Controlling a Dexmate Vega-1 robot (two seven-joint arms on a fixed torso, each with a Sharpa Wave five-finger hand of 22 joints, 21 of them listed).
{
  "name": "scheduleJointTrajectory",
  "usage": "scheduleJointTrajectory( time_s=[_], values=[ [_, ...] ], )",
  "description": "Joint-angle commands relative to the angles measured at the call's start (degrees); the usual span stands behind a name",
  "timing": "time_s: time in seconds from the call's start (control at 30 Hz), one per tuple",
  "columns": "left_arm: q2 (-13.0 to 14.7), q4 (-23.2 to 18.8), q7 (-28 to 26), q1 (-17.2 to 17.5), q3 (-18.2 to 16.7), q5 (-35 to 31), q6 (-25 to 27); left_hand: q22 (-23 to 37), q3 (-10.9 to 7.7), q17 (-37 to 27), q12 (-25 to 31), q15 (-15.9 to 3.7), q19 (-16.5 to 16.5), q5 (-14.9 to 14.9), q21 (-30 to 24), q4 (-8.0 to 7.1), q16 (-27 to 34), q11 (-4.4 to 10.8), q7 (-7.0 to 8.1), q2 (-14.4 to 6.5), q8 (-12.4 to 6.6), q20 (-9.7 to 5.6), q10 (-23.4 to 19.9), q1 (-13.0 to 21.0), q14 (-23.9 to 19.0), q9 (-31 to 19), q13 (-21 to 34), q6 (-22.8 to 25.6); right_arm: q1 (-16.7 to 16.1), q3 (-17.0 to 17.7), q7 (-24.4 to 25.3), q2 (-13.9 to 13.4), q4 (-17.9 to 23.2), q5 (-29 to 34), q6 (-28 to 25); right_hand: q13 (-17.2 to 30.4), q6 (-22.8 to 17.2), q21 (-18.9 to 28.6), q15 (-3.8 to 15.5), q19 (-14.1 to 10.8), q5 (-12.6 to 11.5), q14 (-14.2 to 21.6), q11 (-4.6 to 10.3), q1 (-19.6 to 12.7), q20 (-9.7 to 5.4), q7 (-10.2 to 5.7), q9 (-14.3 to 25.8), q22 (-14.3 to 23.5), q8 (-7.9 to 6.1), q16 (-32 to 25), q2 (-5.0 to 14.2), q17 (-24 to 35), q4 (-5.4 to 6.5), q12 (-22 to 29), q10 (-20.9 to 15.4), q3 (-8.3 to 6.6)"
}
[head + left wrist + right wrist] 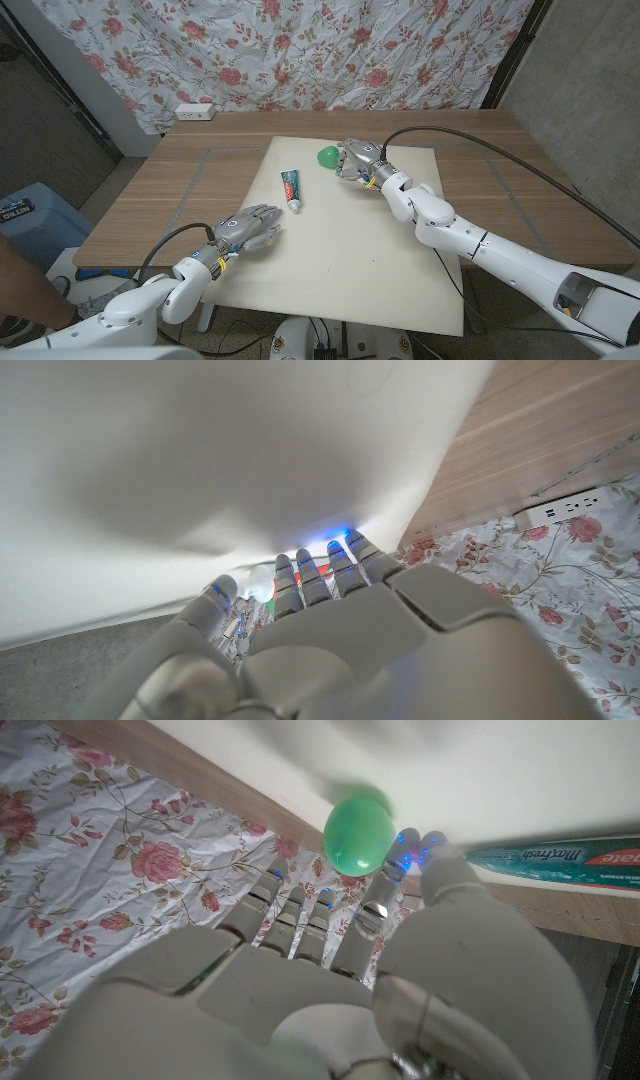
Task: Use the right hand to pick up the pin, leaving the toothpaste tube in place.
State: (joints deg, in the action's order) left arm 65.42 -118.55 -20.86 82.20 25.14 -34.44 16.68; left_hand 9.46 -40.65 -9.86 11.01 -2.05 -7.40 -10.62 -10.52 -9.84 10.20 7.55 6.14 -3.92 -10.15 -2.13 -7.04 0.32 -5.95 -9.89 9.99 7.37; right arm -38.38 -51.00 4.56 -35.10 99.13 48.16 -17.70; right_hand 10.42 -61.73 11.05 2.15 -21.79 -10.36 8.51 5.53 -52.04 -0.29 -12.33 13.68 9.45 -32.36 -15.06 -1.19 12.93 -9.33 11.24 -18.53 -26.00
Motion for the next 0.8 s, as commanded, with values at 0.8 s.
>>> scheduleJointTrajectory(
  time_s=[0.8],
  values=[
    [-0.1,-1.1,4.8,-2.0,1.8,3.3,2.4,0.2,-0.43,0.0,-0.2,-5.2,-1.8,-0.2,-0.6,0.66,0.2,-1.56,-1.66,-5.4,-0.19,-7.37,0.0,0.3,-0.8,-0.1,0.1,0.1,-1.8,1.3,2.5,1.0,0.5,-3.8,3.1,0.1,-1.1,-0.1,0.48,-0.5,0.1,0.8,0.13,0.0,0.37,-0.41,0.1,0.2,0.01,-0.1,0.48,0.1,0.09,-0.1,-0.8,0.46]
  ],
)
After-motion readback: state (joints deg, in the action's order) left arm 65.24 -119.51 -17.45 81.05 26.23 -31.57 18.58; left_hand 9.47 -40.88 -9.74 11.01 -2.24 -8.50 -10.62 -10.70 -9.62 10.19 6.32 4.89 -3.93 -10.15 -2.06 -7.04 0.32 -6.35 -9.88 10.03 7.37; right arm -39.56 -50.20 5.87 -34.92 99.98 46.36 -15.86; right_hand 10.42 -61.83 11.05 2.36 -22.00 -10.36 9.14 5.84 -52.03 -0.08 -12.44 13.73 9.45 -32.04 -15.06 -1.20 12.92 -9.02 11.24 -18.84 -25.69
